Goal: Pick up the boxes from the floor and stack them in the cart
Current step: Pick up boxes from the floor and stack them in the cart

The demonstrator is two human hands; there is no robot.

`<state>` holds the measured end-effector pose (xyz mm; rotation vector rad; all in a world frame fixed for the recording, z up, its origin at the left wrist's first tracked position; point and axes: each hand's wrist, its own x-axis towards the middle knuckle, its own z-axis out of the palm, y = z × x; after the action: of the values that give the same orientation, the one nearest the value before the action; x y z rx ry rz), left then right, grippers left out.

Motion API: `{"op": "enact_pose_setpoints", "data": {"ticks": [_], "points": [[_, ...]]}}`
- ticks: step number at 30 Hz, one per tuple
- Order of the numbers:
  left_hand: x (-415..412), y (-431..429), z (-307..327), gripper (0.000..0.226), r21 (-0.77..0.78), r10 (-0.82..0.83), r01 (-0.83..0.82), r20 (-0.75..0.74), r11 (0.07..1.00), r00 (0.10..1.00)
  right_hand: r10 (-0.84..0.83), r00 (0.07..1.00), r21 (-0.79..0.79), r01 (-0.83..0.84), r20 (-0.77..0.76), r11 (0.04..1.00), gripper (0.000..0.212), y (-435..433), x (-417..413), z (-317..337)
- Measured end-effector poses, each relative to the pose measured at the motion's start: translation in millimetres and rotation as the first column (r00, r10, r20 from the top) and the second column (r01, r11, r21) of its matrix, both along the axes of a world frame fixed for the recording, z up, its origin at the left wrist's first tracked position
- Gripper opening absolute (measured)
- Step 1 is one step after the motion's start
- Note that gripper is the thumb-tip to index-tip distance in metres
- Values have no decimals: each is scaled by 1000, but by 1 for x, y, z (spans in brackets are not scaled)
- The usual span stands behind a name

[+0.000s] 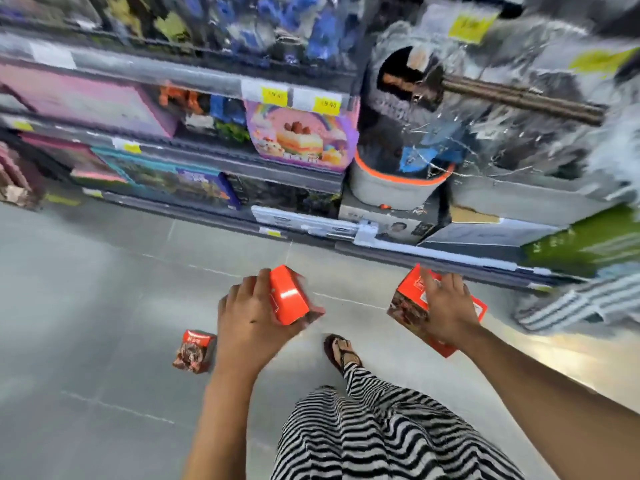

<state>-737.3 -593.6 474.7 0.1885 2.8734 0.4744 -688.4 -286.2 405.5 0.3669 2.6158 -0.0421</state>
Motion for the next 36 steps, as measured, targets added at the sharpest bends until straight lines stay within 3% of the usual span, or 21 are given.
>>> {"op": "enact_pose_setpoints", "data": {"ticks": [6, 12, 15, 19, 22, 26, 33, 36], "points": [[-14, 42, 30, 114, -42, -329, 327, -67, 944, 942, -280, 948, -29, 279, -153, 960, 107, 11, 88, 41], [12, 99, 54, 101, 20, -542, 544, -50, 839, 839, -535, 813, -93, 529, -230, 843, 113, 8, 190, 61], [31, 134, 74, 94, 26, -668, 671, -63, 741, 741, -662, 701, -143, 650, -263, 746, 111, 10, 237, 73], [59, 184, 102, 99, 59, -786, 793, -102, 607, 609, -834, 469, -259, 800, -293, 541, 112, 20, 296, 91], [80, 229, 114, 103, 67, -861, 867, -100, 494, 499, -888, 343, -281, 859, -306, 429, 110, 30, 342, 99], [127, 292, 135, 103, 19, -920, 937, -183, 350, 347, -913, 243, -282, 897, -328, 340, 114, 55, 406, 109], [259, 390, 154, 82, 13, -950, 982, -248, 191, 188, -928, 58, -321, 929, -368, 185, 116, 105, 539, 128], [325, 429, 156, 75, 56, -965, 992, -231, 110, 120, -928, -59, -339, 938, -367, 75, 119, 117, 606, 134]]}}
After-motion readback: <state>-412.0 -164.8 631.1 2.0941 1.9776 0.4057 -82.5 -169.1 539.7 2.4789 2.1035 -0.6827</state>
